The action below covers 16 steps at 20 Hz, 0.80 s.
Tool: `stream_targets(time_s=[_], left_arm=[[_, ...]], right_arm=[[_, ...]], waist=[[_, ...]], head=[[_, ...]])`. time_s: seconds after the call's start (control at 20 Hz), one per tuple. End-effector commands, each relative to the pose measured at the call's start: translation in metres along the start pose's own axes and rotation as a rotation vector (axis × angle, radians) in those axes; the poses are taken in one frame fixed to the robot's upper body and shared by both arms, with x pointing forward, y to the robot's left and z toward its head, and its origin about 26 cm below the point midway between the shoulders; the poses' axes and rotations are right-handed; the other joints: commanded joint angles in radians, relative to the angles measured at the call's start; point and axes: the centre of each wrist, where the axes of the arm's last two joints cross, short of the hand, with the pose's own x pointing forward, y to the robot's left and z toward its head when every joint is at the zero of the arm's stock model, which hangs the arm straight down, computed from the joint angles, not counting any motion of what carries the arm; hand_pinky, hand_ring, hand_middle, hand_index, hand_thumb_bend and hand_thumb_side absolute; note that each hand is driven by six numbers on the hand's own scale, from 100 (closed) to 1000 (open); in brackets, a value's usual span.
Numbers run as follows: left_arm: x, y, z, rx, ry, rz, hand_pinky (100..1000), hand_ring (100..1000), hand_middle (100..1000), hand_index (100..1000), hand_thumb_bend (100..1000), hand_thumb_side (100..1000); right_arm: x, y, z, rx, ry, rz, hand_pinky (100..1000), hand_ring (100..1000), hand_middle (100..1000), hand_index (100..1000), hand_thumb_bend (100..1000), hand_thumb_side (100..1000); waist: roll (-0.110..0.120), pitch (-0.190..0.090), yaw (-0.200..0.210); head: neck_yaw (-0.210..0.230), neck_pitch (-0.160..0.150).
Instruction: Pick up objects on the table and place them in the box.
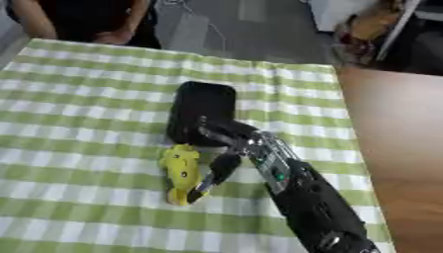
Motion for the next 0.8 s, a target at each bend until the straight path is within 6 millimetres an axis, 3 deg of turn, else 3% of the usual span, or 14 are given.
stream_targets(time_s=[0.05, 0.8], left_arm=[[0.008, 0.002, -0.009, 0.002, -0.039, 0.003, 523, 625, 772, 867, 297, 835], [0.008, 0.001, -0.009, -0.005, -0.041, 0.004, 523, 625, 771, 866, 298, 836]], right_arm=[[0.003, -0.004, -0.004, 0.002, -0.019, 0.02, 622, 623, 730, 849, 1000, 500], [0.007, 0.0, -0.015, 0.073, -0.027, 0.056, 638, 616, 734, 847, 1000, 501]], waist=[[0.007, -0.014, -0.001], [0.005, -0.017, 0.001]], head=[[-0.004, -0.004], [-0.005, -0.004]])
